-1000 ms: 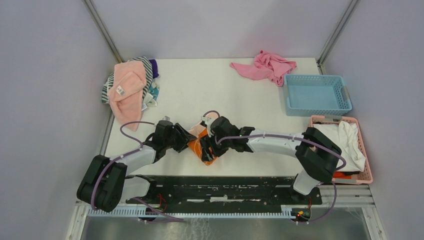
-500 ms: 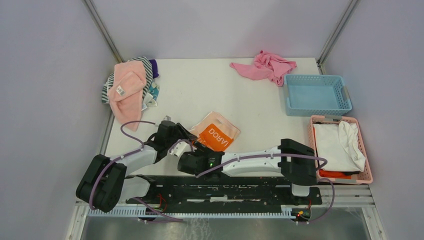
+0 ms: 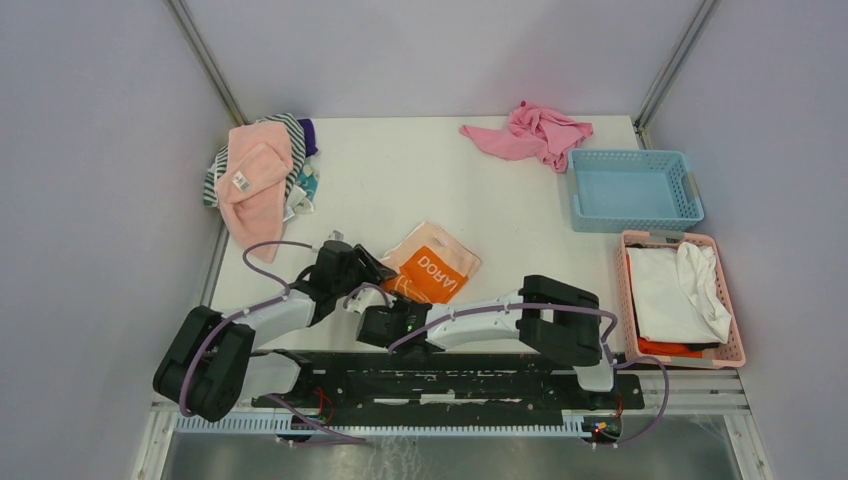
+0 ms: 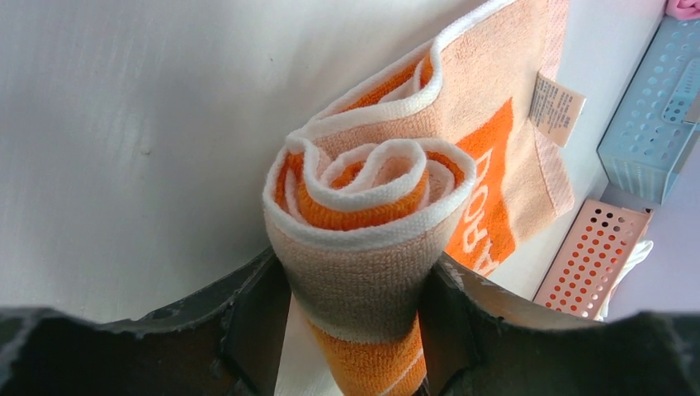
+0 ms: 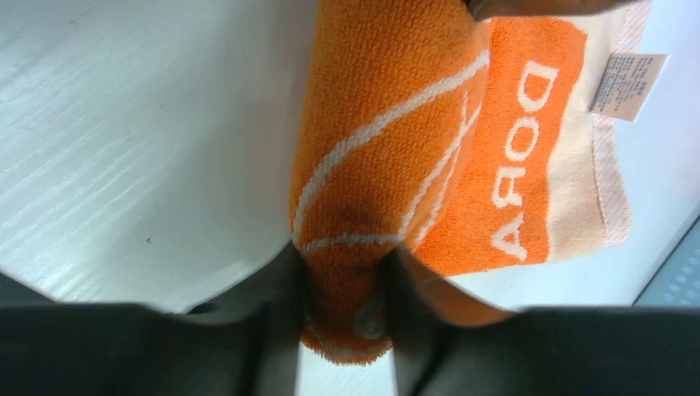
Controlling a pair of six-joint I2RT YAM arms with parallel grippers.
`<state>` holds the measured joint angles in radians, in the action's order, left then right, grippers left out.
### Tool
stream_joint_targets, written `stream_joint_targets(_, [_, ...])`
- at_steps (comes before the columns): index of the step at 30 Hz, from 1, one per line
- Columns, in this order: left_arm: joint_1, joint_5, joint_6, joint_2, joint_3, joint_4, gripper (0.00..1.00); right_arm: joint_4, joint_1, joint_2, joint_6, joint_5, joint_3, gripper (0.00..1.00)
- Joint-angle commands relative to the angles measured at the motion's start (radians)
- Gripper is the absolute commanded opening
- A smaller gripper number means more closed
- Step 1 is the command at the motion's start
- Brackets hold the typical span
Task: Roll the towels
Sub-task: Roll the towel at the center of the board.
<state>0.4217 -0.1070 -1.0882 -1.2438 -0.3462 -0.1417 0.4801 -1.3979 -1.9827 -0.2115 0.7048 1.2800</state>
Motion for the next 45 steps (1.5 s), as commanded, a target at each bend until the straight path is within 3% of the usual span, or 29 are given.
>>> stream_joint_targets(1, [0.005,0.022,-0.004,-0.016,0.005,0.093,0.64,-0.007,0.061,0.021,-0.021,-0.155,-0.059,0.35])
stream_joint_targets(6, [-0.009,-0.008,0.003,0.094,-0.008,0.138,0.76,-0.18,0.171,0.175,-0.031,-0.62,-0.186,0.2])
stream_joint_targets(12, [-0.047,-0.048,-0.009,0.287,0.003,0.215,0.89,-0.413,0.326,0.256,-0.133,-1.136,-0.309,0.16])
stream_joint_targets(18, [-0.049,-0.093,0.005,0.366,0.009,0.289,0.91,-0.685,0.45,0.173,-0.313,-1.477,-0.382,0.16])
stream_joint_targets(23, [-0.049,-0.084,-0.002,0.344,0.026,0.271,0.9,-0.986,0.523,0.062,-0.553,-1.61,-0.451,0.16])
stream_joint_targets(30, [-0.049,-0.029,0.035,0.223,0.006,0.236,0.86,-1.054,0.58,-0.052,-0.641,-1.636,-0.489,0.17])
stream_joint_targets(37, [-0.05,0.027,0.084,0.074,-0.041,0.222,0.73,-0.783,0.591,0.005,-0.495,-1.535,-0.455,0.23])
stream_joint_targets(40, [-0.048,0.045,0.075,0.053,-0.016,0.221,0.65,-0.555,0.574,0.115,-0.373,-1.39,-0.415,0.37])
stream_joint_targets(45, [-0.049,0.061,0.057,0.056,0.019,0.219,0.55,-0.269,0.471,0.312,-0.227,-1.005,-0.348,0.64])
